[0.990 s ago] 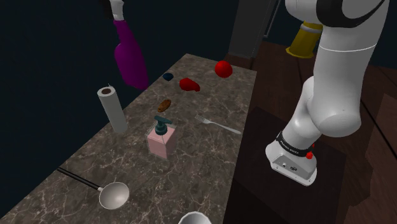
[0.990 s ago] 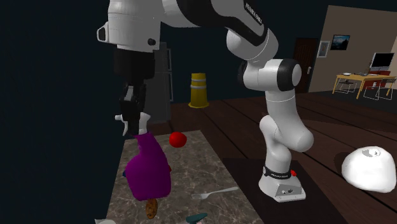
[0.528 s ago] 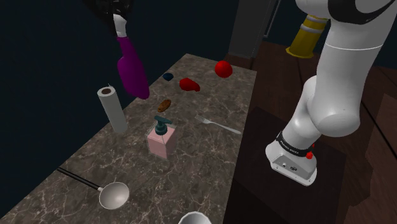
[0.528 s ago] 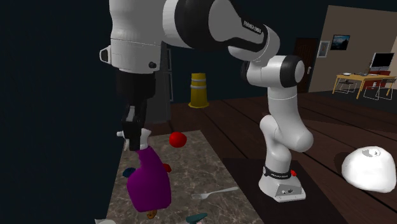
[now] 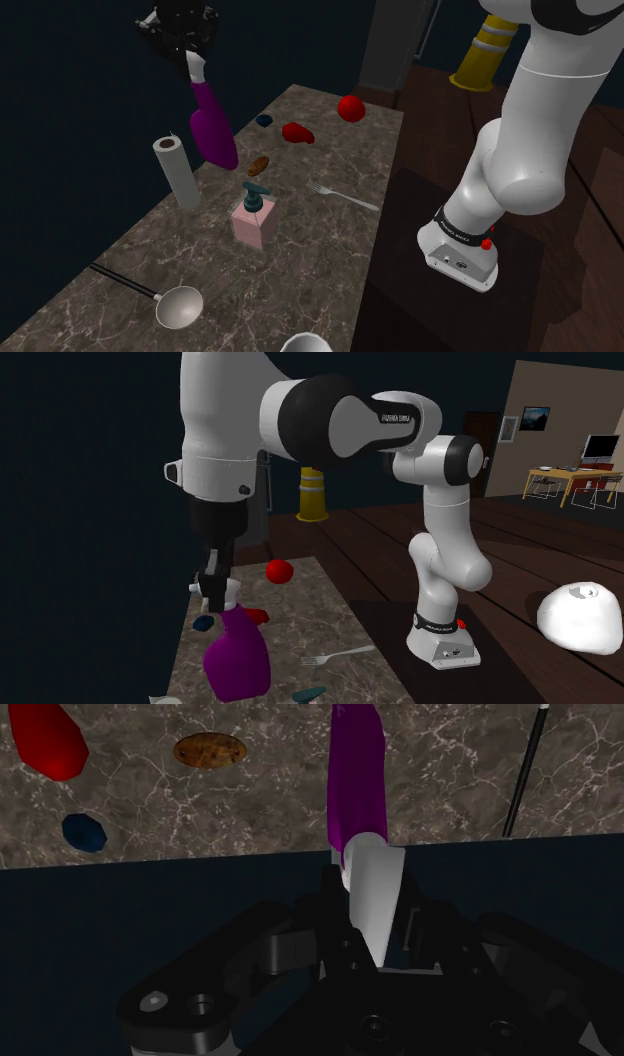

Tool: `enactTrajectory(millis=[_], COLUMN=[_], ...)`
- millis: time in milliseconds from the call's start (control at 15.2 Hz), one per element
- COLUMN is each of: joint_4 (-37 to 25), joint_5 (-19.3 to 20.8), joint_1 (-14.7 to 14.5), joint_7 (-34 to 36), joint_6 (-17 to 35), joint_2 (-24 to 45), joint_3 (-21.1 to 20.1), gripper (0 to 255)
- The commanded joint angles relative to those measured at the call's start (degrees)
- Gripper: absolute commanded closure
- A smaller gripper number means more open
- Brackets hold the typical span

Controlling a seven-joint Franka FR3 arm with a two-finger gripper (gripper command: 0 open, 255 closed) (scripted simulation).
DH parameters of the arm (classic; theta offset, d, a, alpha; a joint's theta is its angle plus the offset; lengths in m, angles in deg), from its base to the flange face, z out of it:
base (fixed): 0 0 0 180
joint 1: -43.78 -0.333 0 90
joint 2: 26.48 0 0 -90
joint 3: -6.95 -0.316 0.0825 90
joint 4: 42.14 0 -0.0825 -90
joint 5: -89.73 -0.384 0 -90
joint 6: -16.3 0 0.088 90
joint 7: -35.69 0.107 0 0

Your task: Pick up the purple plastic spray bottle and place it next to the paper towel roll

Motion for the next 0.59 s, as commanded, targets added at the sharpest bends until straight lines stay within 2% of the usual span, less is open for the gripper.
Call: enactTrajectory(millis=[0,528], joint_4=[2.01,9.49], joint_5=[-0.08,-0.24], joint_1=[0.13,0.61], joint_7=[0.14,0.6], joint_6=[1.77,8.31], joint_2=[-0.28,-1.26], joint_3=[0.03,0.18], gripper=[255,255])
